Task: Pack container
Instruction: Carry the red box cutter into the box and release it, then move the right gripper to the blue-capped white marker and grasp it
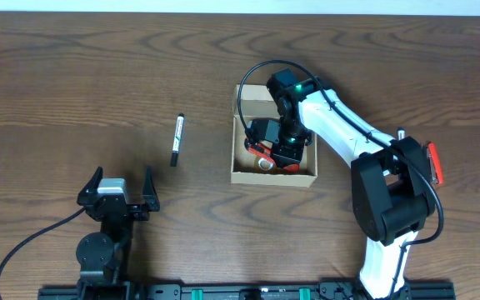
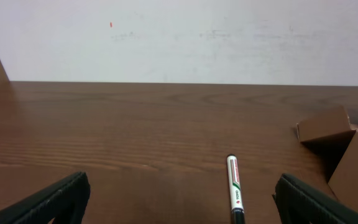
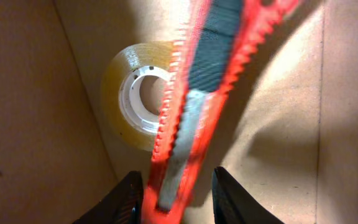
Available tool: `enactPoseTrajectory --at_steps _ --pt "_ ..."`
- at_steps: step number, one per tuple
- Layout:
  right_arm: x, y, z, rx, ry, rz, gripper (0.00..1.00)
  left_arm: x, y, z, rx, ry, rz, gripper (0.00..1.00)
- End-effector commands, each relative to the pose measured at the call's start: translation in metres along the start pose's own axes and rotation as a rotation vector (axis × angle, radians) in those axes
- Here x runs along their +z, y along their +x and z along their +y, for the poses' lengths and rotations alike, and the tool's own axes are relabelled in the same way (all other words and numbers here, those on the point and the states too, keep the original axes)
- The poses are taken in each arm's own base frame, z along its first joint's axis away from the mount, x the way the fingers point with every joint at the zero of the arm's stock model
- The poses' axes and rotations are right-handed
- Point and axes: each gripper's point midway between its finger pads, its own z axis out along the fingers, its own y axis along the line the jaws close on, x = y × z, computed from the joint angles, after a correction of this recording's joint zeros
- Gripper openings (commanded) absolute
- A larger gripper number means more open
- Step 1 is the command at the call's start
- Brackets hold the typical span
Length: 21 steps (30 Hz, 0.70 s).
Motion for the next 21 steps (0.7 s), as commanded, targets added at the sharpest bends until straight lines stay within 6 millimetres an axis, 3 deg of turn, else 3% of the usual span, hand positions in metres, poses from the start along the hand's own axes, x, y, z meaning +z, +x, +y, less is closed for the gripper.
enactPoseTrajectory --at_steps 1,4,6,10,13,15,17,20,21 --pt "-0.005 -0.005 0.001 0.012 0.004 -0.021 0.32 0.000 0.017 0.004 -0.007 -0.019 0.059 0.95" --pt "-0.025 -0.010 -0.002 0.037 0.055 -0.052 0.30 0.000 0.017 0.004 -0.007 -0.019 0.059 0.95" --pt "-0.053 -0.018 -0.008 0.044 0.121 -0.105 0.31 0.000 0.017 0.004 -0.006 -0.019 0.059 0.95" --pt "-0.138 -0.031 -0.026 0.159 0.332 -0.289 0.31 0.000 0.017 0.004 -0.006 -0.020 0.059 0.95" --pt "-0.210 -0.020 -0.051 0.446 0.517 -0.488 0.34 0.000 0.017 0.004 -0.006 -0.020 0.059 0.95" --pt "-0.250 0.007 -0.070 0.691 0.620 -0.600 0.56 0.000 0.017 0.004 -0.006 -0.019 0.059 0.95" --pt "-0.275 0.054 -0.088 0.933 0.720 -0.637 0.58 0.000 0.017 0.004 -0.006 -0.019 0.059 0.95" --pt "-0.275 0.127 -0.097 1.242 0.773 -0.577 0.61 0.000 0.017 0.004 -0.006 -0.019 0.059 0.95" --pt "-0.268 0.151 -0.096 1.334 0.761 -0.538 0.66 0.000 0.017 0.004 -0.006 -0.019 0.059 0.95"
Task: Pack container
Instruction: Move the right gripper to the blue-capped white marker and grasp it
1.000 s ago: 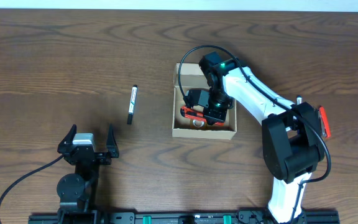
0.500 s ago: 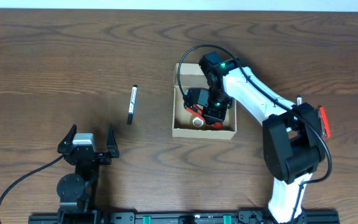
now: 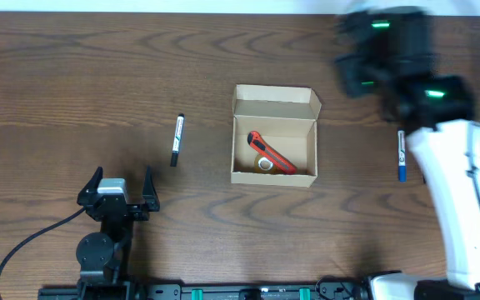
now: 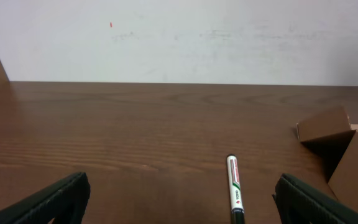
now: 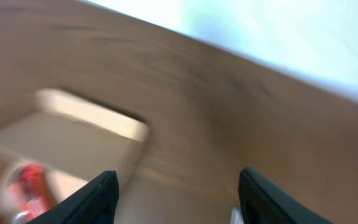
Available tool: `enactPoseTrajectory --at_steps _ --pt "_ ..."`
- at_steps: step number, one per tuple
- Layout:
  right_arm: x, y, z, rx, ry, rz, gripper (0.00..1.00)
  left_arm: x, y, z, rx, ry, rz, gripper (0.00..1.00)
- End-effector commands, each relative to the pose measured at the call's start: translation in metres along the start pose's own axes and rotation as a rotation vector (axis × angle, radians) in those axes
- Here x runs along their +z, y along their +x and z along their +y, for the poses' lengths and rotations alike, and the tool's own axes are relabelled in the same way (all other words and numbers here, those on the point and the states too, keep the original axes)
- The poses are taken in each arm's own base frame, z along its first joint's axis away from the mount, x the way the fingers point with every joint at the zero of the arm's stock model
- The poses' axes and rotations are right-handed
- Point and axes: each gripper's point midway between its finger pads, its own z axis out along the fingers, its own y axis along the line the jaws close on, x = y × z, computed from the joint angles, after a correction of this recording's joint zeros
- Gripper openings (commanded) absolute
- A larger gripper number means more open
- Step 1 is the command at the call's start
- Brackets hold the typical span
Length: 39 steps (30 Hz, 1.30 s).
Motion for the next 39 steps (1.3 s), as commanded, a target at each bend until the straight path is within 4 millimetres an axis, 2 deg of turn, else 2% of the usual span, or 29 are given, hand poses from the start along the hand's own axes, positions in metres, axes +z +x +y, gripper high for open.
enactPoseTrajectory --at_steps 1,3,7,10,12,16,22,24,27,31,39 --pt "0.018 0.056 -0.068 0.356 0.209 0.186 0.71 0.000 0.017 0.004 -0.007 -0.019 0.059 0.95" --pt "0.016 0.083 -0.092 0.438 0.229 0.266 0.73 0.000 0.017 0.004 -0.007 -0.019 0.059 0.95" --pt "0.012 0.130 -0.119 0.571 0.221 0.413 0.66 0.000 0.017 0.004 -0.007 -0.019 0.059 0.95" --pt "0.015 0.154 -0.129 0.594 0.230 0.499 0.67 0.000 0.017 0.004 -0.007 -0.019 0.059 0.95" --pt "0.022 0.163 -0.132 0.581 0.236 0.528 0.68 0.000 0.017 0.004 -0.006 -0.019 0.059 0.95" --pt "0.048 0.185 -0.124 0.510 0.201 0.591 0.68 0.000 0.017 0.004 -0.007 -0.019 0.059 0.95" --pt "0.097 0.250 -0.102 0.463 0.140 0.702 0.68 0.000 0.017 0.004 -0.007 -0.019 0.059 0.95" --pt "0.106 0.263 -0.095 0.460 0.118 0.715 0.68 0.000 0.017 0.004 -0.007 -0.019 0.059 0.95" --pt "0.116 0.278 -0.090 0.462 0.110 0.736 0.65 0.000 0.017 0.004 -0.007 -0.019 0.059 0.95" --pt "0.124 0.286 -0.087 0.463 0.104 0.756 0.66 0.000 0.017 0.004 -0.007 -0.019 0.059 0.95" --pt "0.136 0.275 -0.094 0.416 0.093 0.688 0.66 0.000 0.017 0.004 -0.007 -0.019 0.059 0.95"
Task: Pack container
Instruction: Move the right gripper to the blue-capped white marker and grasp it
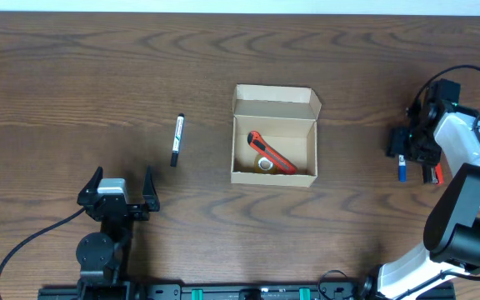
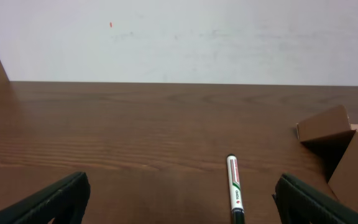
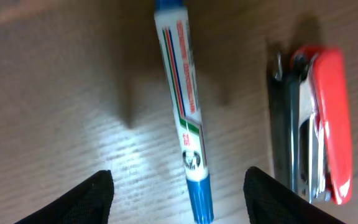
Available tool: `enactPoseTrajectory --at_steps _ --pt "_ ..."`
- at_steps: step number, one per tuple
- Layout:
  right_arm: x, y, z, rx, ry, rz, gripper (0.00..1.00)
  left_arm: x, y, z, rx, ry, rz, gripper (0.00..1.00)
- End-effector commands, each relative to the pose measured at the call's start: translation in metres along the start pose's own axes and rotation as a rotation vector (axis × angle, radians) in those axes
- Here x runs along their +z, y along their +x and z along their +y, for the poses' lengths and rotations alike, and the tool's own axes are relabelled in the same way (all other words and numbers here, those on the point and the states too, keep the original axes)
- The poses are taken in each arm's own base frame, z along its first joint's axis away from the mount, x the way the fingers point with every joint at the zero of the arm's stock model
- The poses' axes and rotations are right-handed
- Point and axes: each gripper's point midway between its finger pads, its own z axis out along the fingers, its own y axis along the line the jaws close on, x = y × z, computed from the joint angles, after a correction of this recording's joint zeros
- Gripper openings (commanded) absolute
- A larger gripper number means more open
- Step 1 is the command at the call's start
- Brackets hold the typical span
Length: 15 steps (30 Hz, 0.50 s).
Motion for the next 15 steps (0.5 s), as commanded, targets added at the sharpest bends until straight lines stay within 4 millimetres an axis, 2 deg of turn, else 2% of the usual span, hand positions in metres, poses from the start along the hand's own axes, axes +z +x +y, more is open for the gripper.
enactPoseTrajectory --at_steps 1,9,15 --pt "0.003 -0.004 0.005 -0.066 -0.018 -0.011 0.66 0.000 0.017 0.004 -0.007 -0.020 0.059 0.95" --pt "0.005 -0.009 0.006 -0.100 -0.042 -0.032 0.61 0.000 0.017 0.004 -0.006 -0.020 0.059 0.95" --pt "0.027 -0.001 0.008 -0.103 -0.053 0.028 0.62 0.000 0.017 0.004 -0.006 -0.020 0.059 0.95"
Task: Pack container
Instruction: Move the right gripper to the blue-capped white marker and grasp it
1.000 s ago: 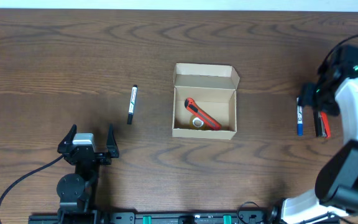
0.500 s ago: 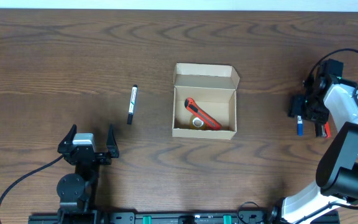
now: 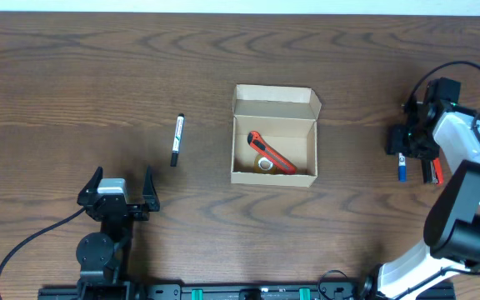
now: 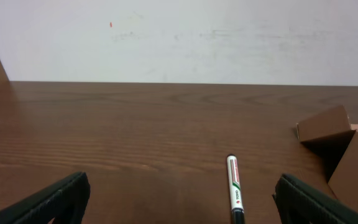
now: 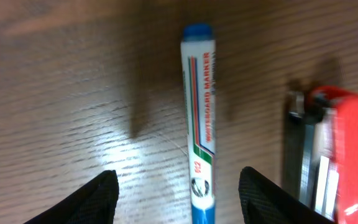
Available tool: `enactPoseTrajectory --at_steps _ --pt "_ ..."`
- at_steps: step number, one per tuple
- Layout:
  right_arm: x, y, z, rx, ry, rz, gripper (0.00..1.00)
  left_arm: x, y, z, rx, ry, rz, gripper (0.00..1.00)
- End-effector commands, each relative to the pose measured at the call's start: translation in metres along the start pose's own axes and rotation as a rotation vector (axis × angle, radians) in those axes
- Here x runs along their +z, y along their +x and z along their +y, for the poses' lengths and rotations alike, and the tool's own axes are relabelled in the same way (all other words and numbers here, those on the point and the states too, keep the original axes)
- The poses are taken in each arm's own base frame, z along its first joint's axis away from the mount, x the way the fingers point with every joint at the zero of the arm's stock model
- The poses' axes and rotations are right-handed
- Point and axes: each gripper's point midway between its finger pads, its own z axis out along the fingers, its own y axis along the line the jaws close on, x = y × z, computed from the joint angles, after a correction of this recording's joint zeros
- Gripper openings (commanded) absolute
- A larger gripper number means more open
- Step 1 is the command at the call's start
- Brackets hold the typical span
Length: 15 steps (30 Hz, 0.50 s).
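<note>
An open cardboard box (image 3: pixel 273 117) stands mid-table, holding a red utility knife (image 3: pixel 272 153) and a roll of clear tape (image 3: pixel 263 165). At the right, a blue whiteboard marker (image 5: pixel 201 143) lies flat on the wood. My right gripper (image 5: pixel 182 199) hovers over it, open, its fingers (image 5: pixel 98 199) either side of the marker and apart from it. A black-capped marker (image 3: pixel 177 139) lies left of the box and shows ahead of my left gripper (image 4: pixel 179 202). That gripper is open and empty near the front edge.
A red stapler (image 5: pixel 334 162) lies just right of the blue marker, close to my right finger. The box flaps (image 4: pixel 325 124) stand up at the far right of the left wrist view. A pale wall runs behind the table's far edge.
My right gripper has shifted slightly over the blue marker: the marker now lies straight between the fingers with its blue cap end in view. The left arm has not moved.
My right gripper was down in the box with the red knife between its fingers, next to the tape roll. Then the arm was up at the far right and the knife lay in the box. After that it stood open over the blue marker, where it remains.
</note>
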Motion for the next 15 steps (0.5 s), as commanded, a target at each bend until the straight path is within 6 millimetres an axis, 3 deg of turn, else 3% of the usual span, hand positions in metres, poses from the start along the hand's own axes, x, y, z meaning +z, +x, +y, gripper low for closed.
enactPoseTrajectory --at_steps 1,9,15 --pt "0.018 0.007 0.002 -0.015 -0.020 0.047 0.62 0.000 0.017 0.004 -0.006 -0.020 0.059 0.95" --pt "0.032 0.009 0.003 -0.016 -0.023 0.068 0.61 0.000 0.017 0.004 -0.006 -0.021 0.059 0.95" --pt "0.033 0.007 0.003 -0.016 -0.023 0.064 0.25 0.000 0.017 0.004 -0.006 -0.020 0.059 0.95"
